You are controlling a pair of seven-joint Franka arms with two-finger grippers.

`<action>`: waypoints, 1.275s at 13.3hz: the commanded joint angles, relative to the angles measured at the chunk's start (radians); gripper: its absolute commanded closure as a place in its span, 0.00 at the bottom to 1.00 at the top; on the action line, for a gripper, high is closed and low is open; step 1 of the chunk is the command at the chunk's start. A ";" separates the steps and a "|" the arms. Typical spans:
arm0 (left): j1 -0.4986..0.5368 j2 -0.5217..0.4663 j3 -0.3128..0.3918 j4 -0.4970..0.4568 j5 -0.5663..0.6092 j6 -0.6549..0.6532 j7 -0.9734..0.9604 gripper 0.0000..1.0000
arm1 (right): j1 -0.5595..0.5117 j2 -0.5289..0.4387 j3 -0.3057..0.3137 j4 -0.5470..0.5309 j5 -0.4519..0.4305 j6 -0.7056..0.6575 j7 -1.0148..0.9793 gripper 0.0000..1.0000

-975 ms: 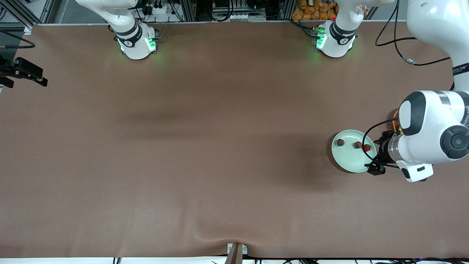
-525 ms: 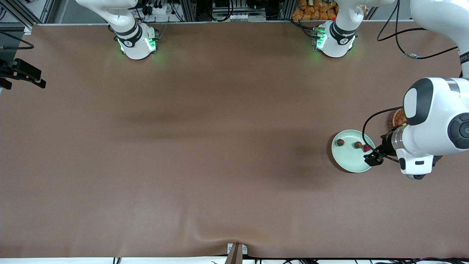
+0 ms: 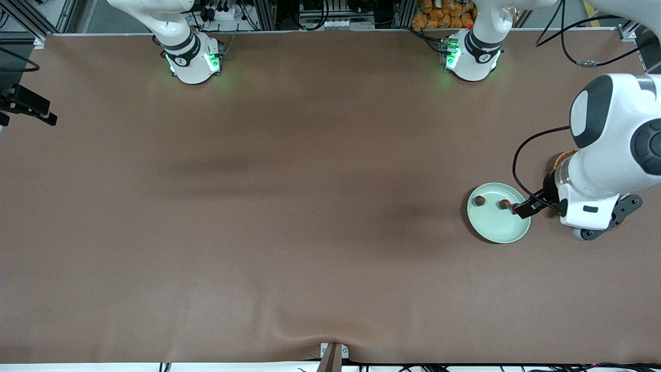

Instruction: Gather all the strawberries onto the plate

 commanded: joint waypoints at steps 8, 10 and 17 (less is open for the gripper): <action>0.006 -0.123 -0.021 -0.013 0.016 -0.018 0.355 0.00 | -0.002 -0.007 0.010 -0.017 0.003 0.005 0.011 0.00; 0.006 -0.166 -0.014 -0.027 0.008 -0.023 0.411 0.00 | 0.006 -0.006 0.012 -0.017 0.003 0.002 0.010 0.00; 0.016 -0.318 -0.010 -0.184 0.005 -0.001 0.508 0.00 | 0.006 -0.004 0.012 -0.011 -0.001 0.011 0.008 0.00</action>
